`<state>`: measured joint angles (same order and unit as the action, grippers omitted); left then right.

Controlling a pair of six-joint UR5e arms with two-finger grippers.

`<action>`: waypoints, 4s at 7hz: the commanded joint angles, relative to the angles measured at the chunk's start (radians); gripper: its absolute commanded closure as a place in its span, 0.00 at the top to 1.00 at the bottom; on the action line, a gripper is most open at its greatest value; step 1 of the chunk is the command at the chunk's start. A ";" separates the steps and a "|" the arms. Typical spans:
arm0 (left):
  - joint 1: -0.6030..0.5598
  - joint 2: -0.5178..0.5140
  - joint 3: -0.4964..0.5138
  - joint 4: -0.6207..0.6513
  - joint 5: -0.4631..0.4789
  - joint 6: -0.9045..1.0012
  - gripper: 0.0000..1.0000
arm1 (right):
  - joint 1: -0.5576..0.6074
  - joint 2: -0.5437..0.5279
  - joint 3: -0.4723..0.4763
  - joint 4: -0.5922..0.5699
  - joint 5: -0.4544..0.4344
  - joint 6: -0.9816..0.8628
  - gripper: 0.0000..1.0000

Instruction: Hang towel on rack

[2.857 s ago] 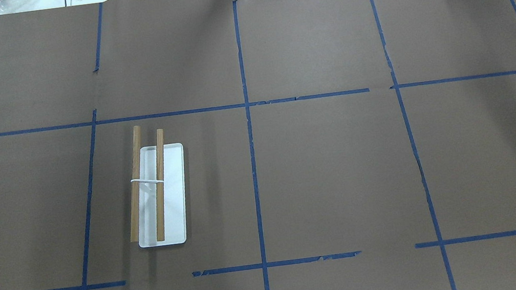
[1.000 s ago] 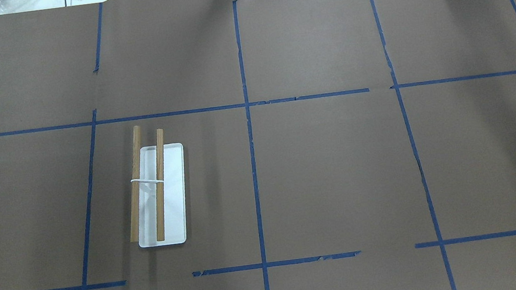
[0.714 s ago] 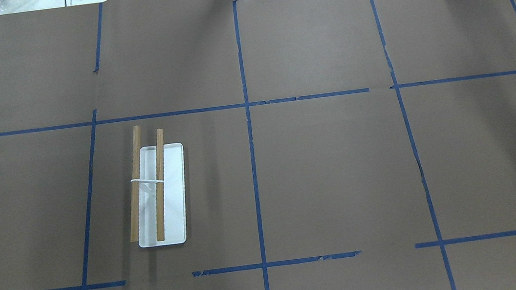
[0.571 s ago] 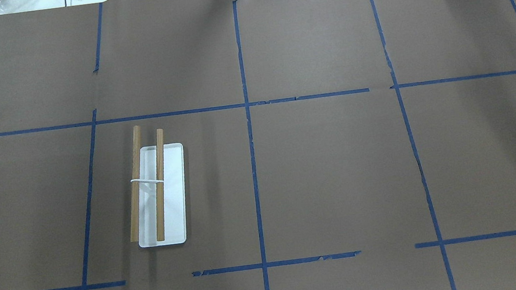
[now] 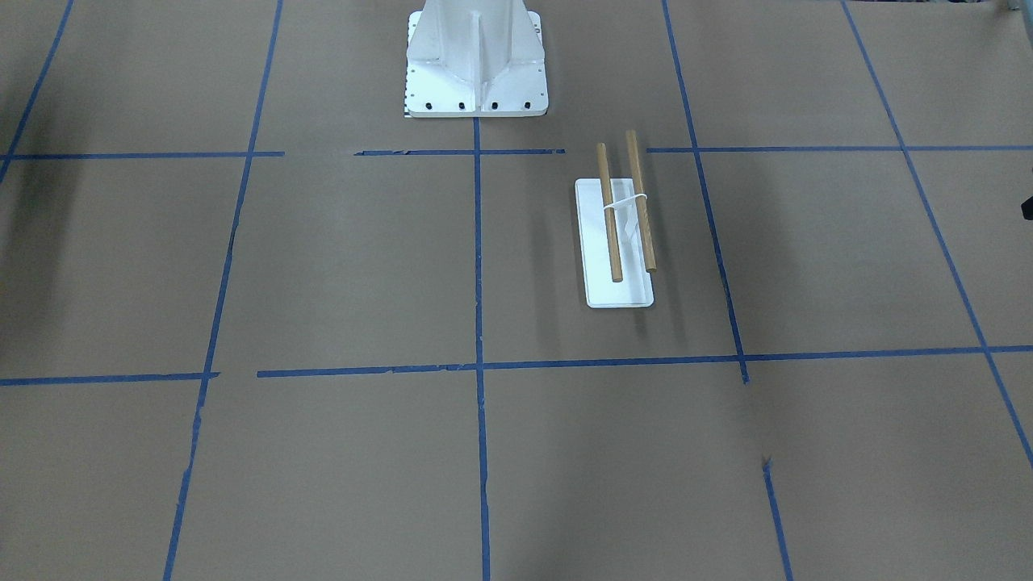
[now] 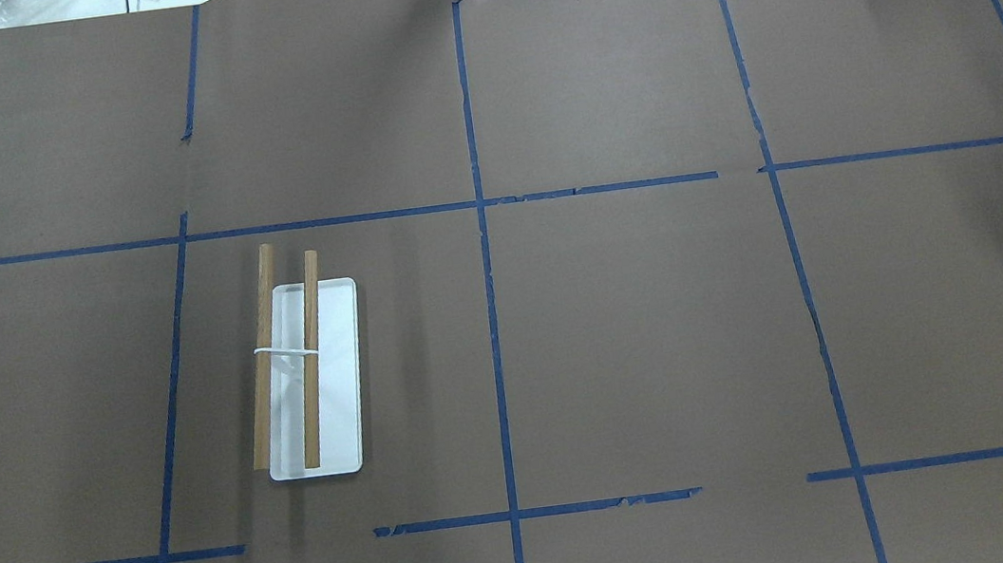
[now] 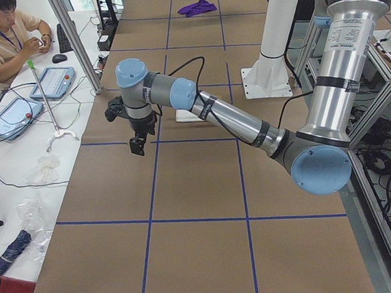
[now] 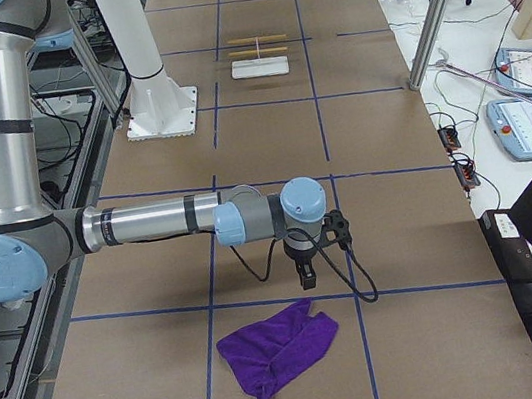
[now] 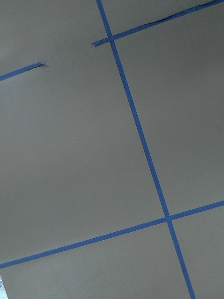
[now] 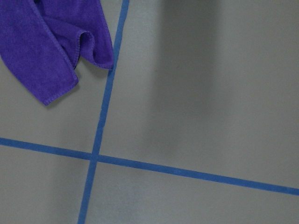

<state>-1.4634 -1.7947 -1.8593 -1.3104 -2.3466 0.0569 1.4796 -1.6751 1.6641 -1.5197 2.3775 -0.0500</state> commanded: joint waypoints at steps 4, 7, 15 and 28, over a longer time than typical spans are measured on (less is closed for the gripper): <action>0.000 0.002 -0.003 0.000 0.003 0.000 1.00 | -0.030 0.063 -0.374 0.373 0.011 0.095 0.99; 0.000 0.003 0.003 0.000 0.004 0.001 1.00 | -0.091 0.052 -0.386 0.381 0.017 0.105 0.99; 0.002 0.018 0.005 -0.004 0.004 0.000 1.00 | -0.117 0.024 -0.397 0.389 0.020 0.078 0.00; 0.461 -0.210 0.032 -0.626 -0.065 -1.143 1.00 | -0.575 0.631 0.344 0.108 0.103 1.377 0.00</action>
<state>-1.1054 -1.9879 -1.8332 -1.7907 -2.4056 -0.8321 1.0018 -1.1281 2.0341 -1.4080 2.5388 1.3003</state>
